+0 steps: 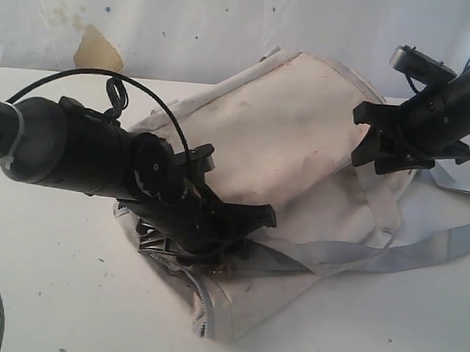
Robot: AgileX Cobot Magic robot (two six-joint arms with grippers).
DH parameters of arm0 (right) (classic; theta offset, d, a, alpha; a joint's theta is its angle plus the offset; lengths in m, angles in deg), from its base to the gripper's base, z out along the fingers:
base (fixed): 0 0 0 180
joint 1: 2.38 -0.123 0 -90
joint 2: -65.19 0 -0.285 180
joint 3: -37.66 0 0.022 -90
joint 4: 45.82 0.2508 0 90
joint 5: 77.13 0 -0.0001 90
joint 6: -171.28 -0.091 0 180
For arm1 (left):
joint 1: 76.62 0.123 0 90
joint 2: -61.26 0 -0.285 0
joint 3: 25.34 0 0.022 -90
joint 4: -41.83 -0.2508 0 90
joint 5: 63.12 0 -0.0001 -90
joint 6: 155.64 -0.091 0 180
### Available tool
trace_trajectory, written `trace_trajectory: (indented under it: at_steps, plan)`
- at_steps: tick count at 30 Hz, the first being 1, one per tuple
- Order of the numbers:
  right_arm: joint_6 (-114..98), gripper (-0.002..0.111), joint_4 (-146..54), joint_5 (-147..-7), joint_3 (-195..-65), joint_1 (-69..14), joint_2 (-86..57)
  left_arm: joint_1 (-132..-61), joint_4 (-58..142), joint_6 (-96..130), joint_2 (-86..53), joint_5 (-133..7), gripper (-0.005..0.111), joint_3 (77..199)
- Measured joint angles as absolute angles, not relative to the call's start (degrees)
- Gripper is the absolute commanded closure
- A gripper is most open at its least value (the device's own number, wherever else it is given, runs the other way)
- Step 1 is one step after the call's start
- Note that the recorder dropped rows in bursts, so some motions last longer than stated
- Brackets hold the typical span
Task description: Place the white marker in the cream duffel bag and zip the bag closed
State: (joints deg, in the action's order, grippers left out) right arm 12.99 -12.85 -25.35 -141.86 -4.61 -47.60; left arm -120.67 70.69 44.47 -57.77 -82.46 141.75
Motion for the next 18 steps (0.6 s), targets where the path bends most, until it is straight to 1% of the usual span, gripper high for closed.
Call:
trace_trajectory:
  at_steps: [4,5,9,18]
  plan:
    - [13.0,0.070,-12.8,-25.4,-141.9,-4.6,-47.6,-120.7,70.7,41.6,-57.8,-82.4,0.105,141.8]
    - [13.0,0.070,-12.8,-25.4,-141.9,-4.6,-47.6,-120.7,70.8,40.6,-57.9,-82.7,0.107,141.8]
    - [13.0,0.070,-12.8,-25.4,-141.9,-4.6,-47.6,-120.7,70.8,36.4,-58.1,-85.7,0.107,142.5]
    - [13.0,0.070,-12.8,-25.4,-141.9,-4.6,-47.6,-120.7,70.8,26.9,-58.1,-97.5,0.107,149.8]
